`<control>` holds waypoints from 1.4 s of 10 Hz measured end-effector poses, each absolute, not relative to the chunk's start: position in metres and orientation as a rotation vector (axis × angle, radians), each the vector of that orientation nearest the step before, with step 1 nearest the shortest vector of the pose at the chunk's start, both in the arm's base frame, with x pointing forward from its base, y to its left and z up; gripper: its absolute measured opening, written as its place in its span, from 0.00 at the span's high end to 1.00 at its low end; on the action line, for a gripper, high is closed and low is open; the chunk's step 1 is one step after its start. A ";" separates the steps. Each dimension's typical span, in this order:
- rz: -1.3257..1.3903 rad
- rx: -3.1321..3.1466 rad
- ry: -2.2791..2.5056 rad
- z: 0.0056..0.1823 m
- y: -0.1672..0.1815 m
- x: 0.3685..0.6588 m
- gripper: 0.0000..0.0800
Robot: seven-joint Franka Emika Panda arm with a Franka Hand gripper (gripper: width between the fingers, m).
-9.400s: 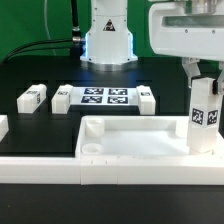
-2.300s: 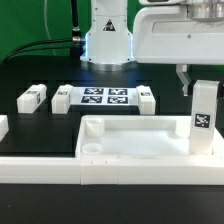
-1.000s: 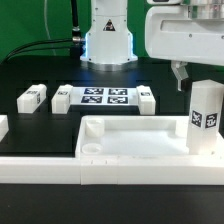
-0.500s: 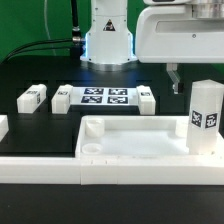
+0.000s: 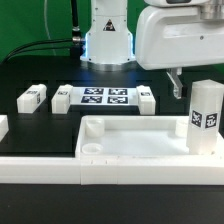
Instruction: Assemble desk
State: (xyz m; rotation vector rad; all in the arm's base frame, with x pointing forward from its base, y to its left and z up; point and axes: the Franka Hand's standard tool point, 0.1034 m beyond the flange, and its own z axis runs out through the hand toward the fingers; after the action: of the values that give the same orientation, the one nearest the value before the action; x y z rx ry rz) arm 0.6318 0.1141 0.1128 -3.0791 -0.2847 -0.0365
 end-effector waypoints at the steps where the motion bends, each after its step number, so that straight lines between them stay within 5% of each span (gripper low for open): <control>1: -0.037 -3.074 -0.338 0.113 0.114 0.632 0.21; 2: -0.037 -3.074 -0.337 0.113 0.114 0.632 0.21; 4: -0.037 -3.076 -0.333 0.113 0.113 0.632 0.64; 14: -0.032 -2.972 0.878 0.112 0.095 0.633 0.63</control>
Offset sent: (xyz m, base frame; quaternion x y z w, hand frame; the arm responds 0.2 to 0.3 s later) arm 0.0000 0.0000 0.0000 0.0000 0.0000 0.0000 1.0000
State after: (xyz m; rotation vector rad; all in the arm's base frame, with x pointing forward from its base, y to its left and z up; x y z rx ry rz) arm 0.6329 0.0953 0.1118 -2.9717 0.8778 -0.0322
